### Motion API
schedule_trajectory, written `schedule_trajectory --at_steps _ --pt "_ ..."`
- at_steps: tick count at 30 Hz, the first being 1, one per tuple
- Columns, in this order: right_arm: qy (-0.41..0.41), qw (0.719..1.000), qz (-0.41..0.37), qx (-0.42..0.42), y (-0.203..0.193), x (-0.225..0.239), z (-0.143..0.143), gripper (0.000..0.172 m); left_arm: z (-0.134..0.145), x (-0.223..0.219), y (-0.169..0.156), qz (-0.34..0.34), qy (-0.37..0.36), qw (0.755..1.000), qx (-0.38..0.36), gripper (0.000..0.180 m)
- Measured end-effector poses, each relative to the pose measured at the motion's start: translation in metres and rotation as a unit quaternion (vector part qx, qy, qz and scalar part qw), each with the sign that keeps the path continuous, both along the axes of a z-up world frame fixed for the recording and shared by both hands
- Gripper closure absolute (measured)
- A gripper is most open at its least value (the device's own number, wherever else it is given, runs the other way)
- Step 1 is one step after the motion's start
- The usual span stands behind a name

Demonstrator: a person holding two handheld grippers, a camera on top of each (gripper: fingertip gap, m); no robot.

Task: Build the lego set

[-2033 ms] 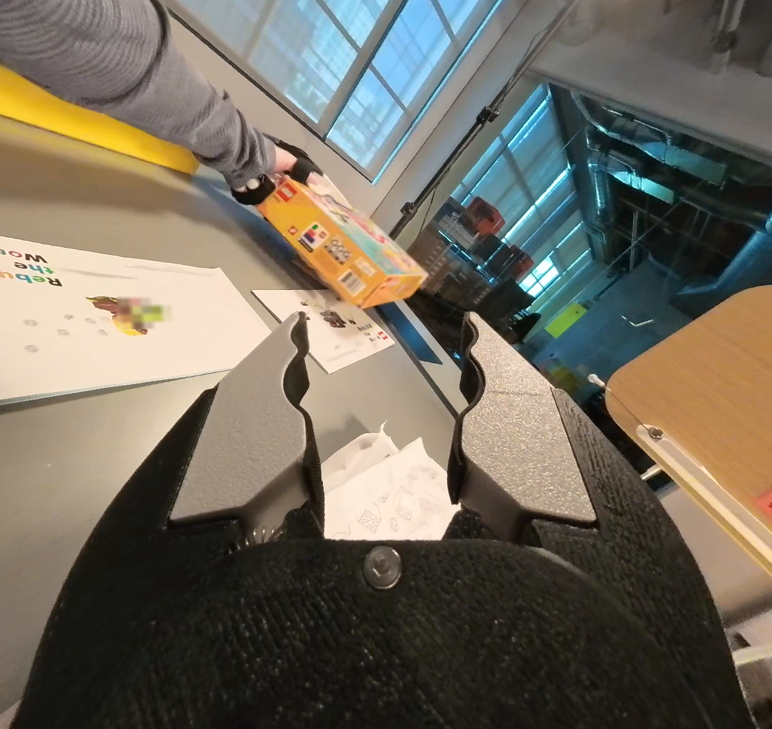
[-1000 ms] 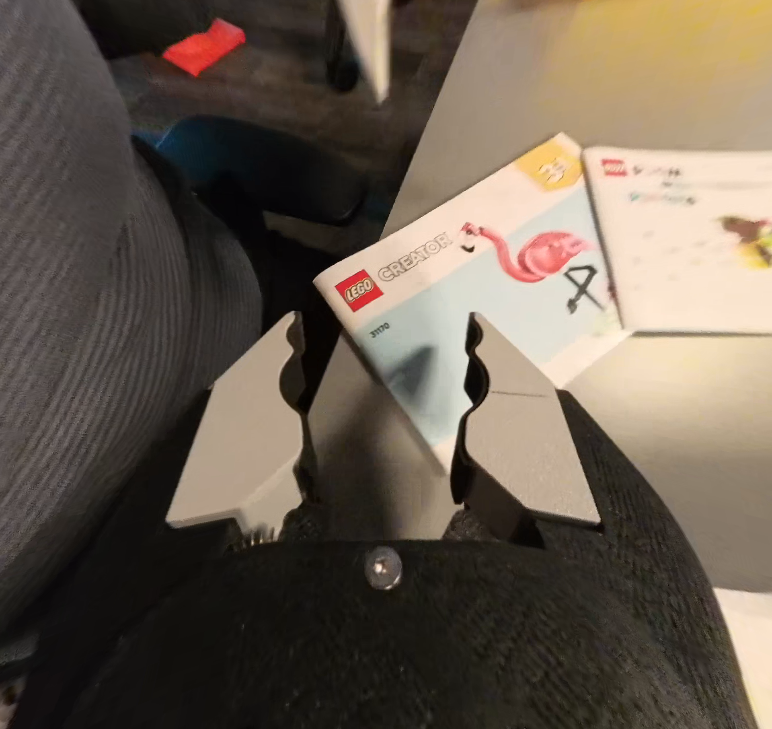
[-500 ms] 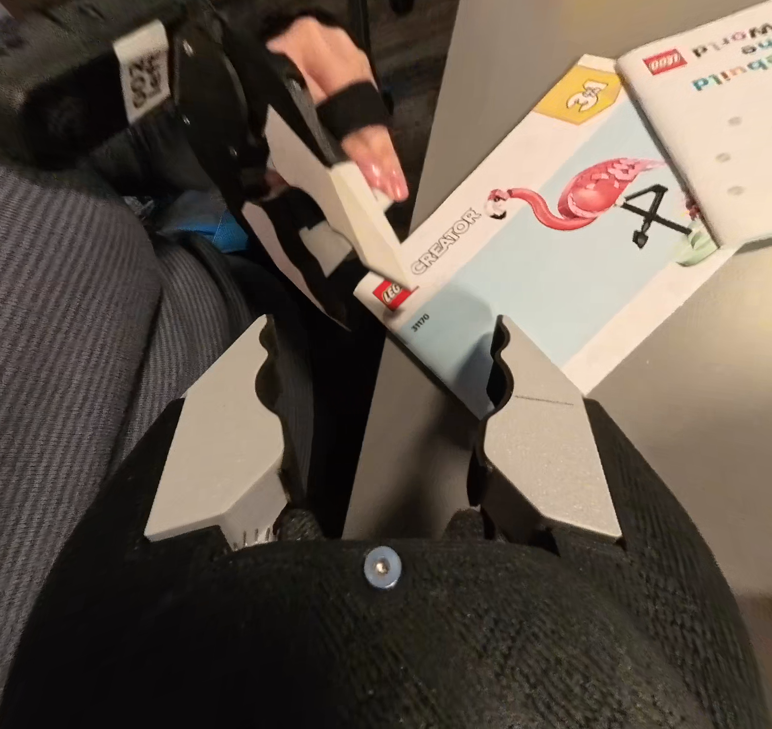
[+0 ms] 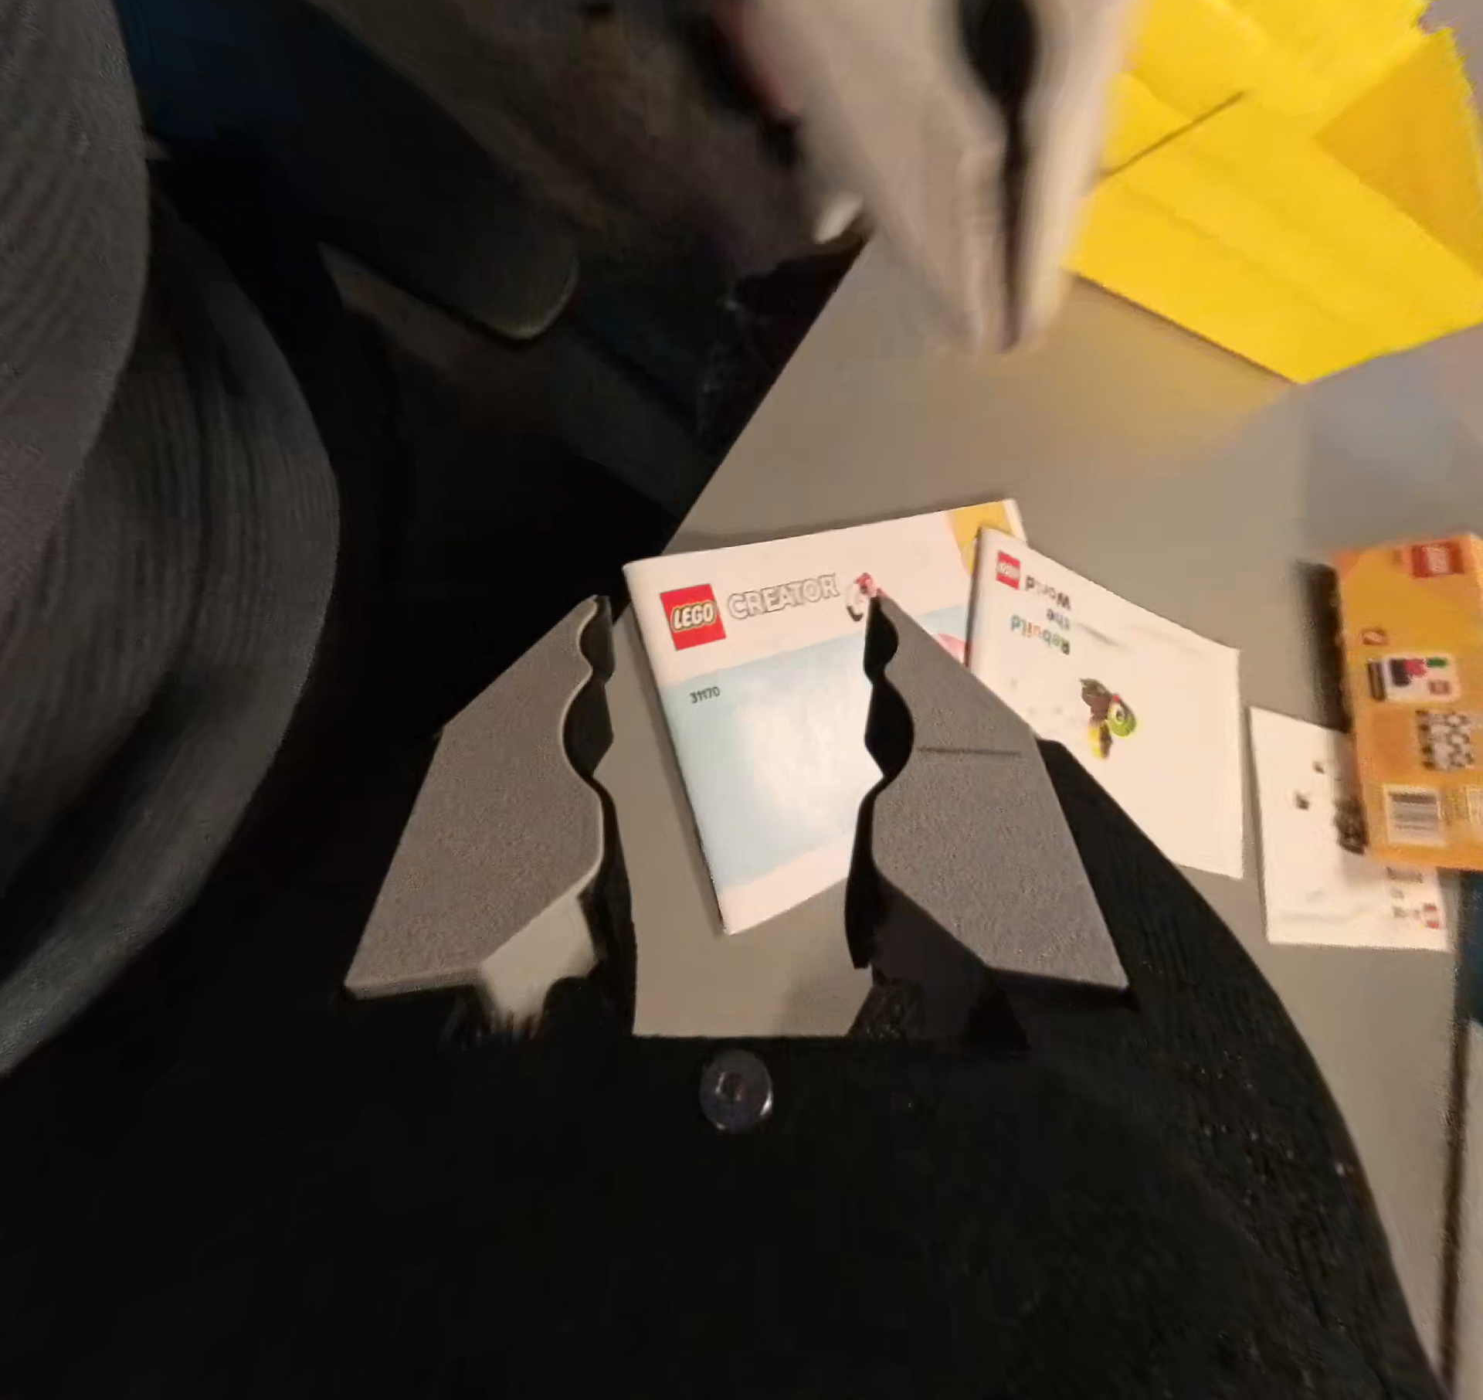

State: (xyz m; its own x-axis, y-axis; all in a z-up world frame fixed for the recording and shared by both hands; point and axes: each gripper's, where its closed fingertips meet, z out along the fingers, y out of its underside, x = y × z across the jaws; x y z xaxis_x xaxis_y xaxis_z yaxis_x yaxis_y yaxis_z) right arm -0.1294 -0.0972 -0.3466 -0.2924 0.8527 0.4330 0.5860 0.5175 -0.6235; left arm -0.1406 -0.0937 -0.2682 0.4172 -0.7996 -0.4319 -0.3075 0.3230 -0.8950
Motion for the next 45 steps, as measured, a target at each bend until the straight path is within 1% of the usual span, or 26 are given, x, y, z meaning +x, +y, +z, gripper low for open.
schedule_trajectory --at_steps 2,3,5,6,8,9,11,14,16,17,18,19,20,22,24,27,29,31,32,33,34,35,37,39,42,45 --pt "-0.058 0.998 0.000 -0.009 -0.003 0.000 -0.020 0.099 0.000 -0.015 0.014 0.036 0.003 0.999 -0.003 0.180" --pt "-0.093 0.995 -0.016 -0.027 -0.001 0.002 -0.035 0.087 -0.006 -0.018 0.016 0.041 0.009 0.999 -0.013 0.179" --pt "-0.151 0.983 -0.054 -0.086 0.005 0.010 -0.060 0.068 -0.035 -0.013 0.007 0.010 0.051 0.997 -0.060 0.123" --pt "-0.160 0.977 -0.064 -0.127 0.004 0.012 -0.066 0.063 -0.057 -0.008 0.001 -0.007 0.087 0.992 -0.090 0.108" --pt "-0.136 0.966 -0.081 -0.205 0.001 0.008 -0.066 0.061 -0.100 -0.002 -0.006 -0.009 0.172 0.979 -0.105 0.092" --pt "-0.126 0.963 -0.086 -0.224 0.001 0.008 -0.064 0.062 -0.117 -0.001 -0.007 -0.003 0.210 0.973 -0.096 0.091" --pt "-0.130 0.960 -0.093 -0.229 0.000 0.009 -0.064 0.061 -0.139 0.000 -0.006 0.003 0.248 0.964 -0.091 0.091" --pt "-0.146 0.953 -0.084 -0.251 -0.017 0.013 -0.061 0.061 -0.150 0.007 -0.009 -0.007 0.254 0.964 -0.083 0.099" --pt "-0.147 0.942 -0.065 -0.294 -0.033 0.015 -0.055 0.067 -0.154 0.011 -0.009 -0.005 0.275 0.961 -0.035 0.113" --pt "-0.147 0.937 -0.059 -0.313 -0.038 0.016 -0.053 0.068 -0.154 0.013 -0.012 -0.009 0.292 0.956 0.011 0.116" --pt "-0.146 0.934 -0.058 -0.321 -0.039 0.018 -0.052 0.069 -0.149 0.017 -0.014 -0.008 0.299 0.952 0.058 0.126" --pt "-0.143 0.935 -0.059 -0.318 -0.037 0.019 -0.052 0.070 -0.144 0.019 -0.016 -0.002 0.297 0.952 0.072 0.140" --pt "-0.137 0.940 -0.059 -0.306 -0.034 0.019 -0.051 0.072 -0.139 0.019 -0.016 0.004 0.288 0.955 0.076 0.157" --pt "-0.115 0.955 -0.049 -0.268 -0.032 0.017 -0.046 0.077 -0.121 0.014 -0.010 0.023 0.248 0.965 0.083 0.177" --pt "-0.084 0.978 -0.035 -0.188 -0.025 0.012 -0.039 0.088 -0.106 0.009 -0.007 0.021 0.200 0.979 0.035 0.178" --pt "-0.057 0.998 -0.025 -0.018 -0.005 0.006 -0.024 0.126 -0.075 0.006 -0.007 -0.003 0.122 0.992 -0.006 0.179" --pt "-0.017 0.995 -0.043 0.087 0.015 0.000 0.003 0.171 -0.052 0.007 -0.008 -0.016 0.075 0.997 -0.018 0.179" --pt "-0.007 0.993 -0.048 0.103 0.023 -0.001 0.028 0.171 -0.027 0.005 0.000 0.007 0.011 0.999 -0.036 0.173" --pt "-0.003 0.994 -0.055 0.100 0.028 0.000 0.043 0.171 -0.016 0.000 0.008 0.025 -0.019 0.998 -0.052 0.156" --pt "0.011 0.992 -0.065 0.105 0.037 0.001 0.061 0.171 -0.010 -0.007 0.016 0.040 -0.037 0.996 -0.069 0.133" --pt "0.026 0.991 -0.077 0.109 0.047 0.002 0.081 0.172 -0.005 -0.016 0.024 0.055 -0.052 0.993 -0.088 0.119" --pt "0.040 0.989 -0.089 0.107 0.058 0.004 0.099 0.172 -0.002 -0.025 0.033 0.068 -0.073 0.990 -0.099 0.112" --pt "0.058 0.988 -0.108 0.092 0.080 0.004 0.128 0.172 0.004 -0.047 0.052 0.107 -0.117 0.982 -0.106 0.111" --pt "0.057 0.986 -0.128 0.092 0.109 0.001 0.144 0.172 0.001 -0.065 0.068 0.140 -0.148 0.970 -0.131 0.111" --pt "0.045 0.976 -0.165 0.134 0.156 -0.009 0.150 0.171 -0.007 -0.084 0.084 0.178 -0.164 0.958 -0.154 0.111" --pt "0.067 0.962 -0.156 0.213 0.175 -0.028 0.147 0.171 -0.008 -0.094 0.088 0.195 -0.178 0.952 -0.154 0.112"
